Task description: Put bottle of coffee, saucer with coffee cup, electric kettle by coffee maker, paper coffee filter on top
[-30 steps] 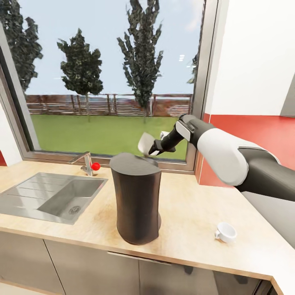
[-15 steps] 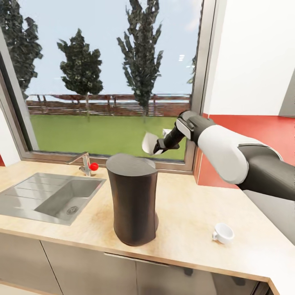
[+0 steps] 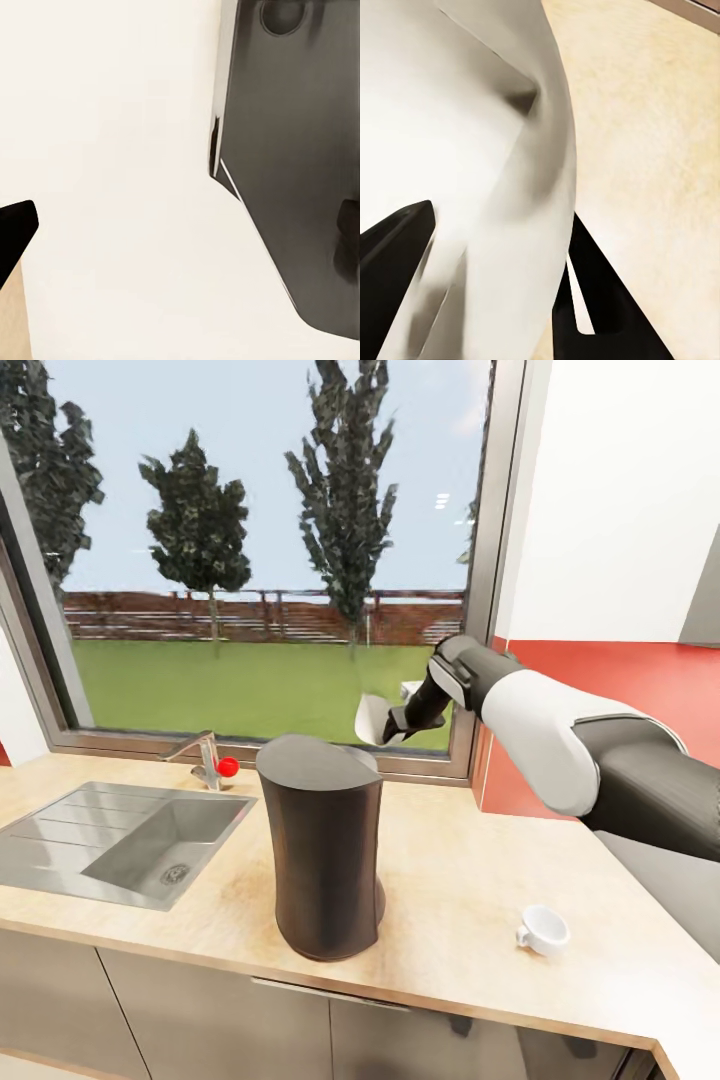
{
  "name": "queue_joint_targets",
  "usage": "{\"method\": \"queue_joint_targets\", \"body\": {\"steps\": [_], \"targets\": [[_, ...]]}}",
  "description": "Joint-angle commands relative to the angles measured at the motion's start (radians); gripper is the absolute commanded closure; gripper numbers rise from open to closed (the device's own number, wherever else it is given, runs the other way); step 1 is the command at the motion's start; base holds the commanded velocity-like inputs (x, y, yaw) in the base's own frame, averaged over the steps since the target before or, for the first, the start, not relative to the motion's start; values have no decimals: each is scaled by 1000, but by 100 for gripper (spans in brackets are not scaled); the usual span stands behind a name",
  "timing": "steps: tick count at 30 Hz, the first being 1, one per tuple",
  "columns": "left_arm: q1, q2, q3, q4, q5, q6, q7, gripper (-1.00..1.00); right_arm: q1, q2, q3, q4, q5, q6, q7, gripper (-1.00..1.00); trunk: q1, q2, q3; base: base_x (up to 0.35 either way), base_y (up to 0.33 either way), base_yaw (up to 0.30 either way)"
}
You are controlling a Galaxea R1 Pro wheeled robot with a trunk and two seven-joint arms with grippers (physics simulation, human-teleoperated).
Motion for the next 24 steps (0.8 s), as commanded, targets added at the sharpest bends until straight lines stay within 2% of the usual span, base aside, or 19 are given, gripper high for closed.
{"method": "queue_joint_targets", "body": {"steps": [1, 17, 19, 24], "targets": [[-1, 0, 3, 1, 1, 1, 2, -100, 1, 0, 2, -2, 10, 2, 11, 100, 0, -1, 0, 0, 0, 0], [0, -20, 3, 2, 3, 1, 3, -100, -9, 0, -5, 0, 10, 2, 15, 100, 0, -1, 0, 0, 0, 0], [1, -21, 3, 2, 3, 1, 3, -100, -9, 0, -32, 0, 10, 2, 54, 100, 0, -1, 0, 0, 0, 0], [1, -20, 3, 2, 3, 1, 2, -100, -9, 0, -49, -1, 8, 2, 96, 100, 0, -1, 0, 0, 0, 0]]}}
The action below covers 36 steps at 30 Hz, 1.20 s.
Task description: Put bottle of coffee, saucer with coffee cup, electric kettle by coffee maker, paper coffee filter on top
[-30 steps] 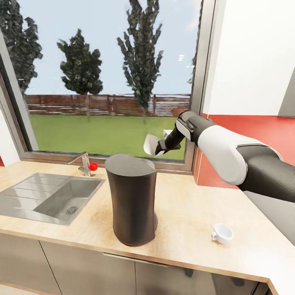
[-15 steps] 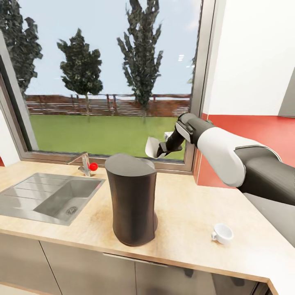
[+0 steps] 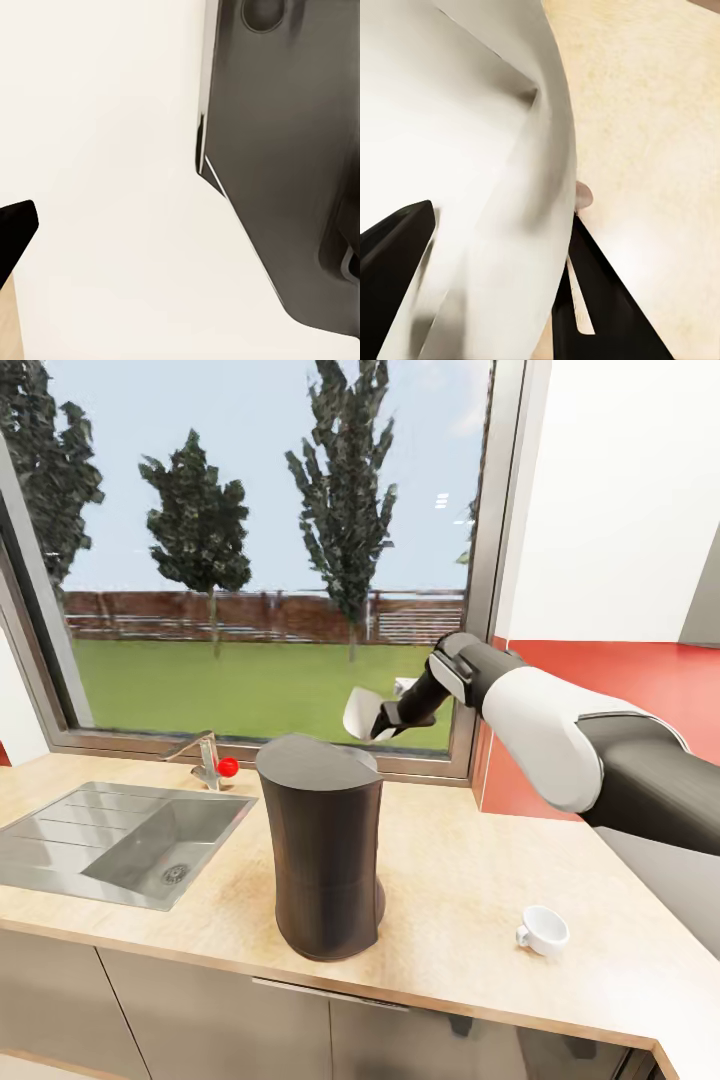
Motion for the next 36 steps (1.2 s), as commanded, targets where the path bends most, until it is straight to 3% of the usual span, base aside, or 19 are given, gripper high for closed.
{"method": "queue_joint_targets", "body": {"steps": [1, 4, 9, 36], "targets": [[-1, 0, 3, 1, 1, 1, 2, -100, 0, 0, -3, -2, 10, 3, 11, 100, 0, -1, 0, 0, 0, 0], [0, 1, 3, 1, 1, 1, 2, -100, 0, 0, -5, -2, 9, 3, 38, 100, 0, -1, 0, 0, 0, 0], [0, 1, 3, 1, 1, 1, 1, -100, 0, 0, -3, -2, 9, 3, 147, 100, 0, -1, 0, 0, 0, 0], [1, 2, 3, 1, 1, 1, 1, -100, 3, 0, 5, 0, 14, 3, 154, 100, 0, -1, 0, 0, 0, 0]]}}
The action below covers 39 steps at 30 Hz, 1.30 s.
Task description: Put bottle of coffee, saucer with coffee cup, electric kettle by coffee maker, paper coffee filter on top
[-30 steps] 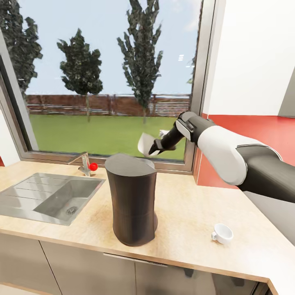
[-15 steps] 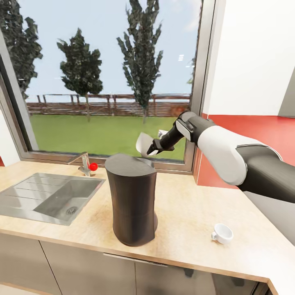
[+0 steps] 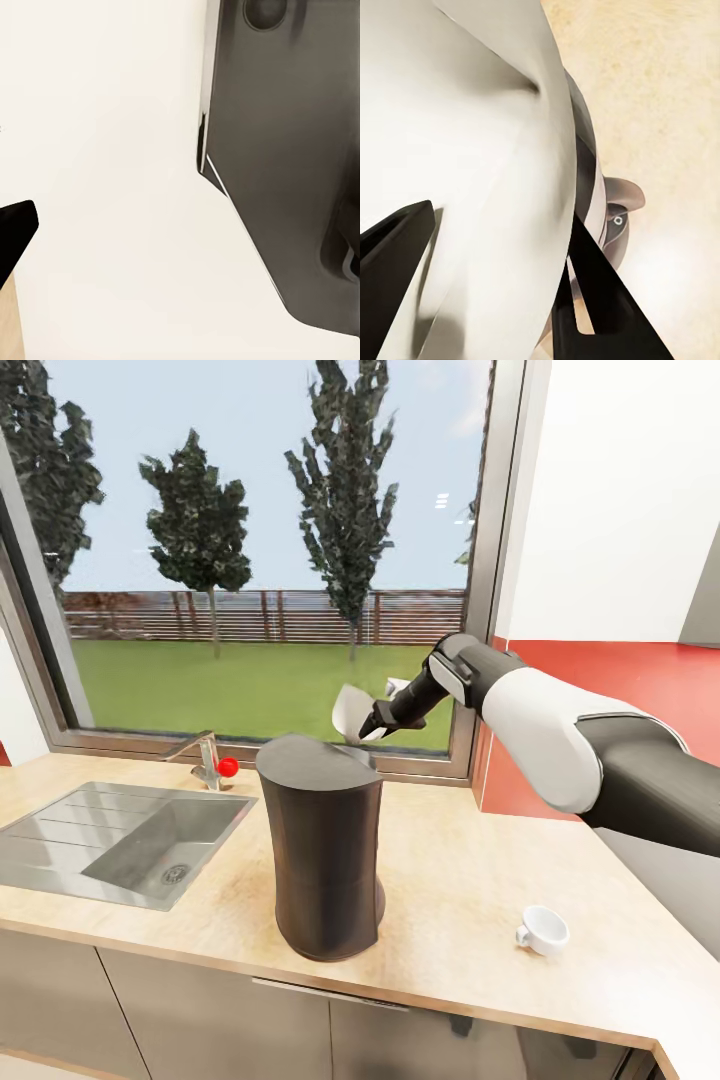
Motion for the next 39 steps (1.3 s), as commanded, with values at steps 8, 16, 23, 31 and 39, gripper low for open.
{"method": "queue_joint_targets", "body": {"steps": [8, 16, 23, 31, 39], "targets": [[-1, 0, 3, 1, 1, 1, 2, -100, 3, 0, -2, -2, 11, 2, 8, -100, 0, -1, 0, 0, 0, 0], [-1, 0, 3, 1, 1, 1, 2, -100, 3, 0, -2, -2, 11, 2, 8, -100, 0, -1, 0, 0, 0, 0], [1, 1, 3, 1, 1, 1, 2, -100, 3, 0, -2, -1, 11, 2, 8, -100, 0, -1, 0, 0, 0, 0], [4, 2, 3, 1, 18, -1, 1, -100, 3, 0, -2, -3, 11, 2, 8, -100, 0, -1, 0, -61, 0, 0], [5, 3, 3, 1, 62, -2, 0, -100, 3, 0, -7, -10, 8, 2, 8, -100, 0, -1, 0, -145, 0, 0]]}}
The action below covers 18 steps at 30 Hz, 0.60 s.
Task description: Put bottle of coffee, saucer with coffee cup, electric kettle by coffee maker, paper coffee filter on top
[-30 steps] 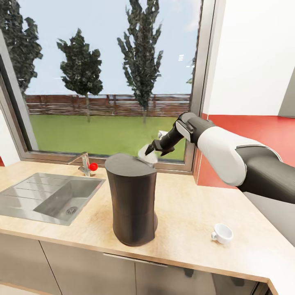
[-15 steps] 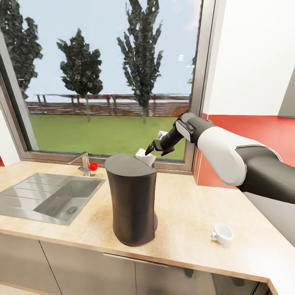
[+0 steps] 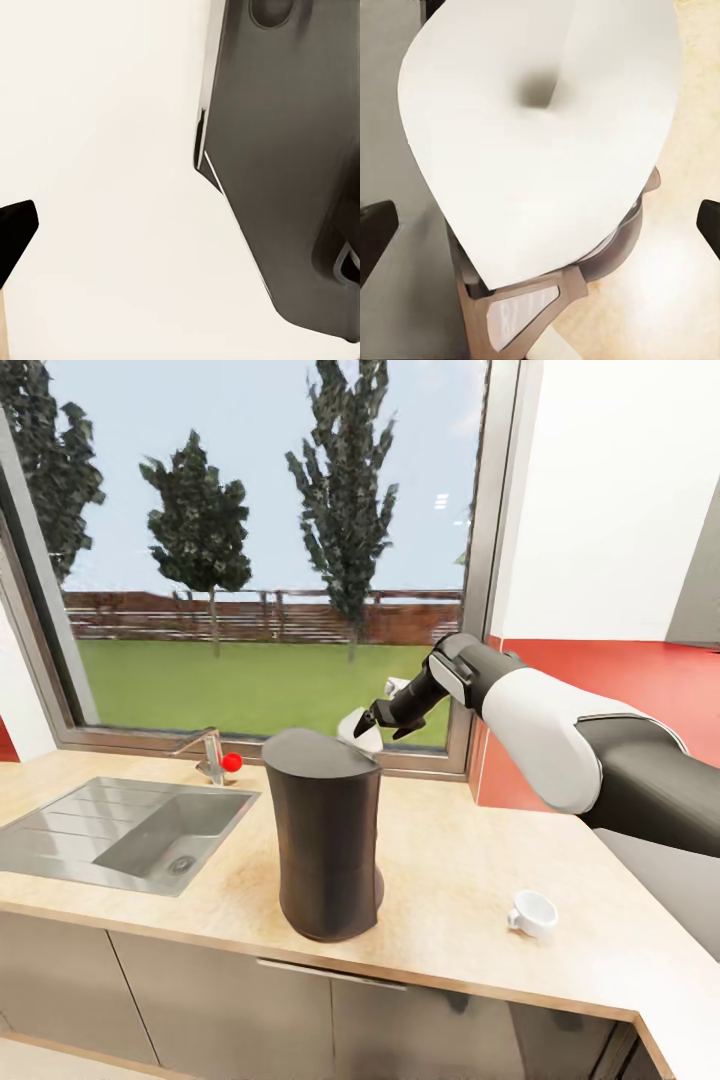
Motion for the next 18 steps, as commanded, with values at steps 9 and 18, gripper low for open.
{"method": "queue_joint_targets", "body": {"steps": [9, 18], "targets": [[0, 1, 3, 1, 9, -1, 2, -100, 0, 0, -3, -4, 9, 3, 8, -100, 0, -1, 0, -4, 0, 0], [0, 4, 3, 0, 10, -1, 2, -100, 0, 0, -3, -4, 8, 3, 9, -100, 0, -1, 0, 0, 0, 0]]}}
